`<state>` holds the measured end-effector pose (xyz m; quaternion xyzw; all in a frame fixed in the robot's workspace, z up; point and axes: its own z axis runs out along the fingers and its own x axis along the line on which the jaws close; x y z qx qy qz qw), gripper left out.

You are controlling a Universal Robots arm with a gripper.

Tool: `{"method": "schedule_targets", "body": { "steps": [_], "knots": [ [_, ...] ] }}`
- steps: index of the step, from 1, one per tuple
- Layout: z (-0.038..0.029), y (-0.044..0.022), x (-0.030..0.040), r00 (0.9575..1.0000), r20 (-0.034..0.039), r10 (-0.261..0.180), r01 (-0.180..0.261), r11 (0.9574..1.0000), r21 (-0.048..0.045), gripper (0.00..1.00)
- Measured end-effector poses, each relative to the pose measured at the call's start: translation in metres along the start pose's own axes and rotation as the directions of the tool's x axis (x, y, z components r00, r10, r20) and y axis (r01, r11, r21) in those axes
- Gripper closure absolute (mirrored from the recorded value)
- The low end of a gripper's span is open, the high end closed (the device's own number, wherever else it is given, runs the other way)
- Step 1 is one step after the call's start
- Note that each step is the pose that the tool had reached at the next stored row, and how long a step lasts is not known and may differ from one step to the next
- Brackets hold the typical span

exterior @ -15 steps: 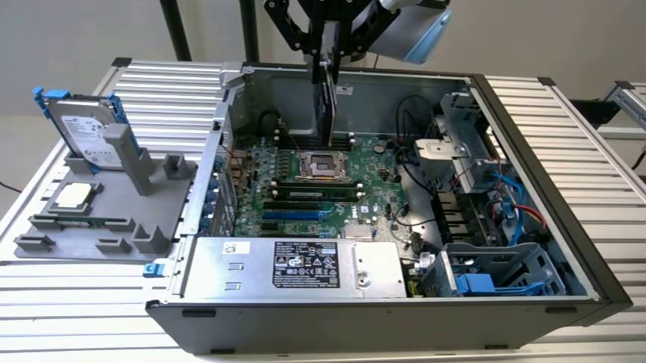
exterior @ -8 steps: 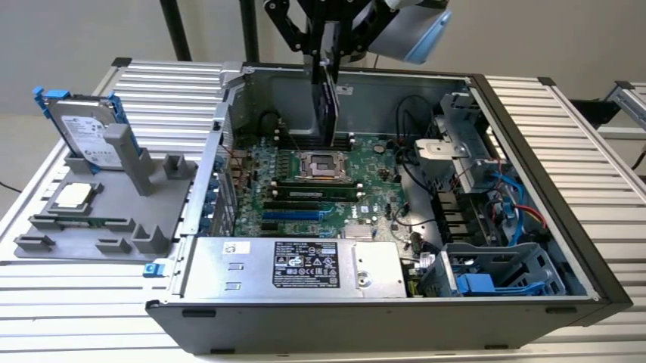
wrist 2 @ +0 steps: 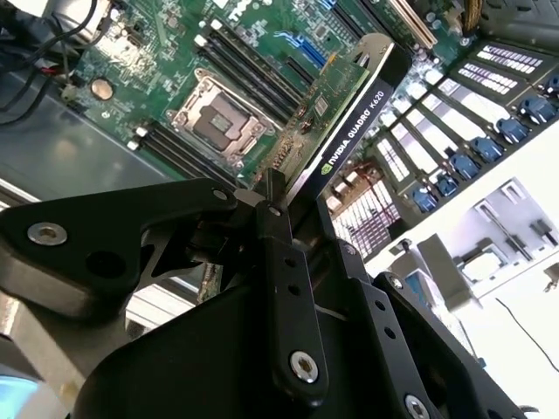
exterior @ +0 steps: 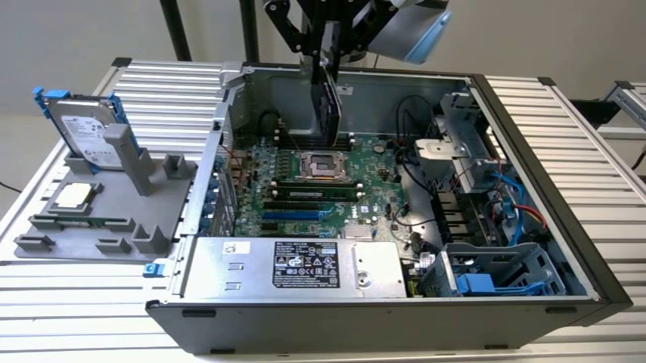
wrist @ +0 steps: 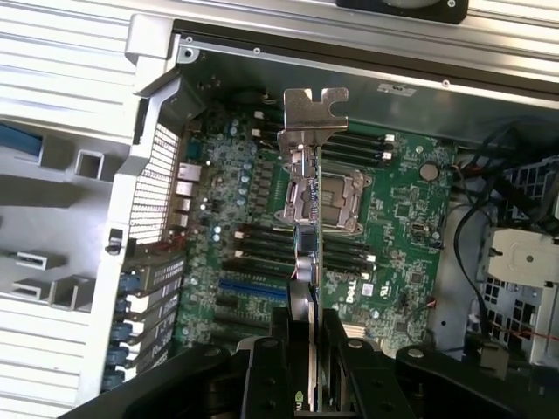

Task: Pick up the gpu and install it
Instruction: 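Insert the gpu into the slot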

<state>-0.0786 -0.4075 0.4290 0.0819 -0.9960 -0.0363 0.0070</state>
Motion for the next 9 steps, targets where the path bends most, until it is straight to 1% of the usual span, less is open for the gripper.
{"method": "schedule_targets", "body": {
  "steps": [4, 9],
  "knots": [
    [0.0, 0.0, 0.0, 0.9996, -0.002, -0.027, 0.027, 0.9996, 0.0002, 1.0],
    [0.0, 0.0, 0.0, 0.9981, -0.0046, -0.062, 0.062, 0.9981, 0.0004, 1.0]
  ]
}}
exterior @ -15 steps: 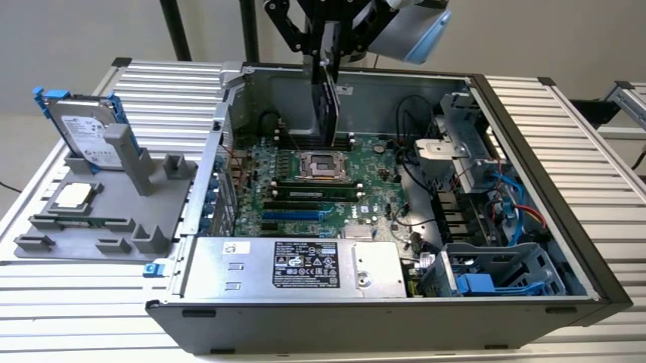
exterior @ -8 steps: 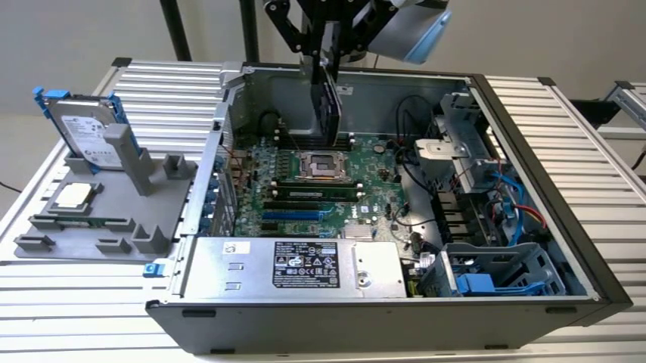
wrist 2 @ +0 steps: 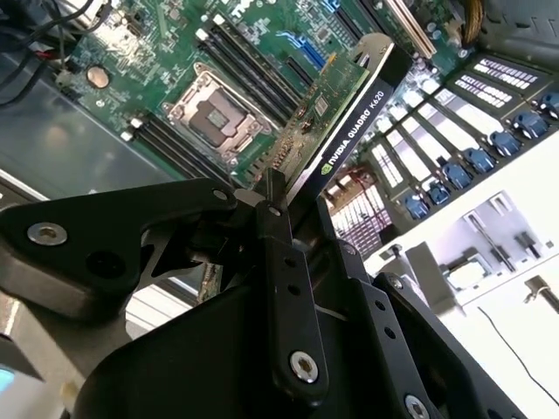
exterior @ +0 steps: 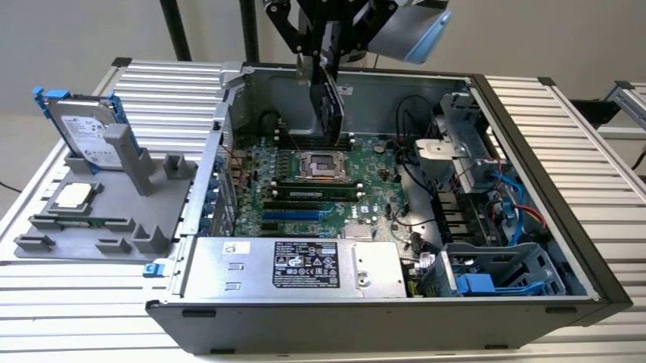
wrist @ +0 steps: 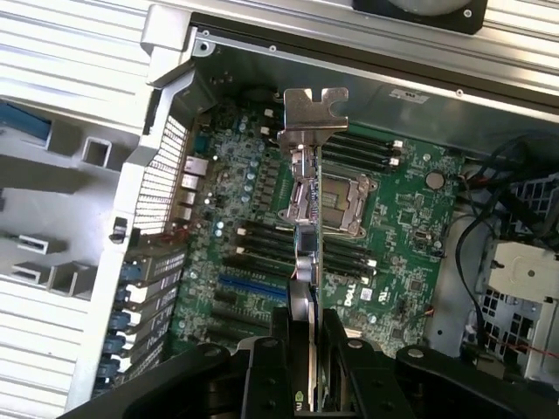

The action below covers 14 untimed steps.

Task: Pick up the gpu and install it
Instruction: 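Insert the gpu into the slot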

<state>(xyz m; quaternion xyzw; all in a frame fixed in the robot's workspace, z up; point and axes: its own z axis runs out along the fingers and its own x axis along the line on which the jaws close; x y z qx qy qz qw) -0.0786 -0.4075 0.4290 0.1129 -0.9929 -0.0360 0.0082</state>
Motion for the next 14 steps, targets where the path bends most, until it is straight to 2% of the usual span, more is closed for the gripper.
{"method": "schedule_targets", "body": {
  "steps": [7, 14],
  "knots": [
    [0.0, 0.0, 0.0, 0.999, -0.0033, -0.045, 0.045, 0.999, 0.0003, 1.0],
    [0.0, 0.0, 0.0, 0.996, -0.0066, -0.089, 0.089, 0.996, 0.0004, 1.0]
  ]
}}
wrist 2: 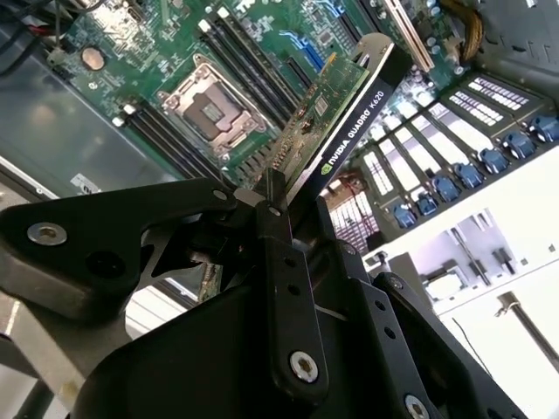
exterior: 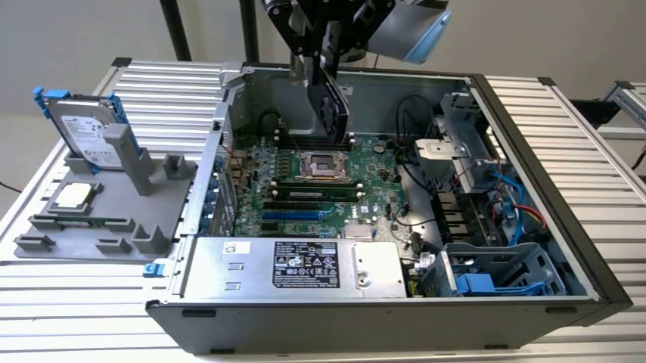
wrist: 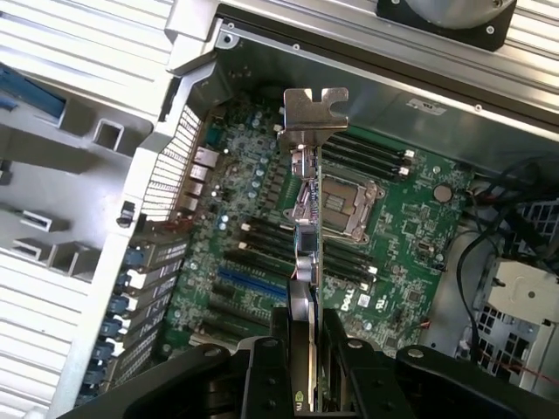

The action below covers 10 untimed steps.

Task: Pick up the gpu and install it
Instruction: 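Insert the gpu into the slot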

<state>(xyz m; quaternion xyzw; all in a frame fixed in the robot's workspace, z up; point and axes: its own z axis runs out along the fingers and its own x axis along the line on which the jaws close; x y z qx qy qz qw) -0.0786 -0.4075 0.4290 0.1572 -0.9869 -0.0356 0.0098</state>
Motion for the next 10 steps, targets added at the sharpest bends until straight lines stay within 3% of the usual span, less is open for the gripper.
{"method": "schedule_targets", "body": {
  "steps": [10],
  "knots": [
    [0.0, 0.0, 0.0, 0.9981, -0.0045, -0.061, 0.061, 0.9981, 0.0003, 1.0]
  ]
}}
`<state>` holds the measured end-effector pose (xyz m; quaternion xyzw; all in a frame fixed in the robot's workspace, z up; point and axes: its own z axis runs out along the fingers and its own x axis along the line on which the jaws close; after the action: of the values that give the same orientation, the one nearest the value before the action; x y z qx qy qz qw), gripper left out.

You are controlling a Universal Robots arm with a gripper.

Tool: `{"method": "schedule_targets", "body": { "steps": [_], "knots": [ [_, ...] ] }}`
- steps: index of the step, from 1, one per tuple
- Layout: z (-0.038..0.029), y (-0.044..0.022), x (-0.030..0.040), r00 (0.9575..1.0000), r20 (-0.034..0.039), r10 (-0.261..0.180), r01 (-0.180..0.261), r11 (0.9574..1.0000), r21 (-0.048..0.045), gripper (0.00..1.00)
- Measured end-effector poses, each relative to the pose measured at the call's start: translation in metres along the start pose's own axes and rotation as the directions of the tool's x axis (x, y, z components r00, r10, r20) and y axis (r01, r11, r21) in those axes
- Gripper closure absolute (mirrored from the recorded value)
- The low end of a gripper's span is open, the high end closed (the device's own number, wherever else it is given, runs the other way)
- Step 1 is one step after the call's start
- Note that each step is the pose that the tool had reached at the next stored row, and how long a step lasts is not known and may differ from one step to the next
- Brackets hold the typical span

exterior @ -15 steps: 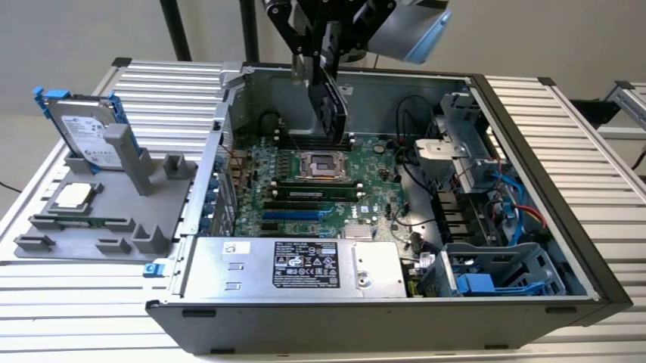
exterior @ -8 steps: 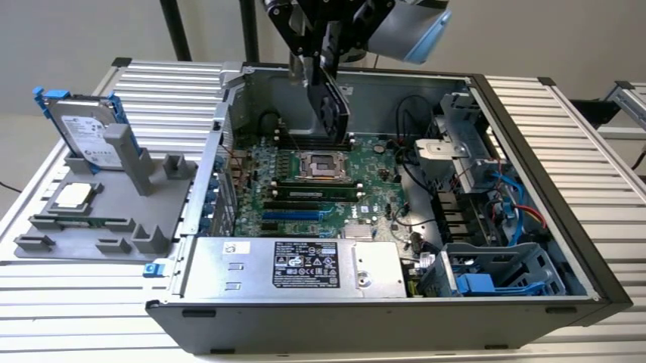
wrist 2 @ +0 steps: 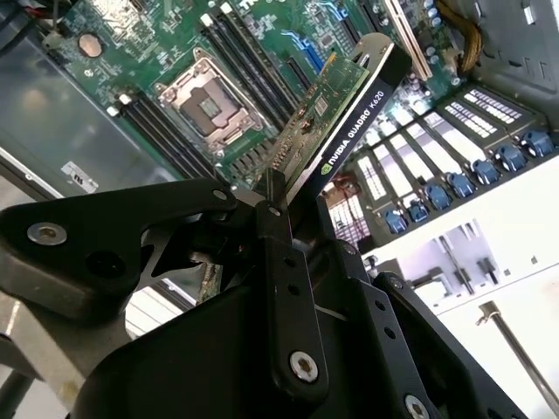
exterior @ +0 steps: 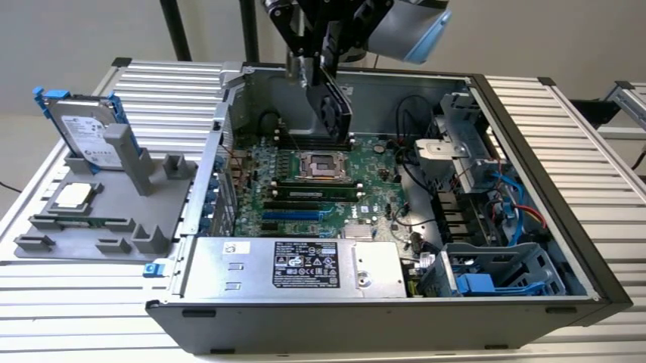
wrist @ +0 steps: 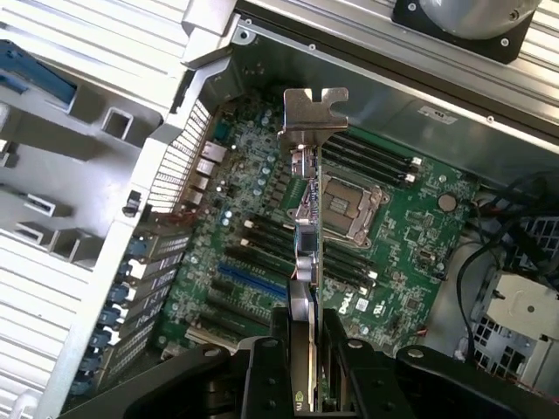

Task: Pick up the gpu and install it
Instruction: 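Insert the gpu into the slot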

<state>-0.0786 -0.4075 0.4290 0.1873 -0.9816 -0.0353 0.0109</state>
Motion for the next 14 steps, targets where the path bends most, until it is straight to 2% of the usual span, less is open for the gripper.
{"method": "schedule_targets", "body": {
  "steps": [8, 14],
  "knots": [
    [0.0, 0.0, 0.0, 0.9987, -0.0037, -0.05, 0.05, 0.9987, 0.0003, 1.0],
    [0.0, 0.0, 0.0, 0.9944, -0.0077, -0.105, 0.105, 0.9945, 0.0005, 1.0]
  ]
}}
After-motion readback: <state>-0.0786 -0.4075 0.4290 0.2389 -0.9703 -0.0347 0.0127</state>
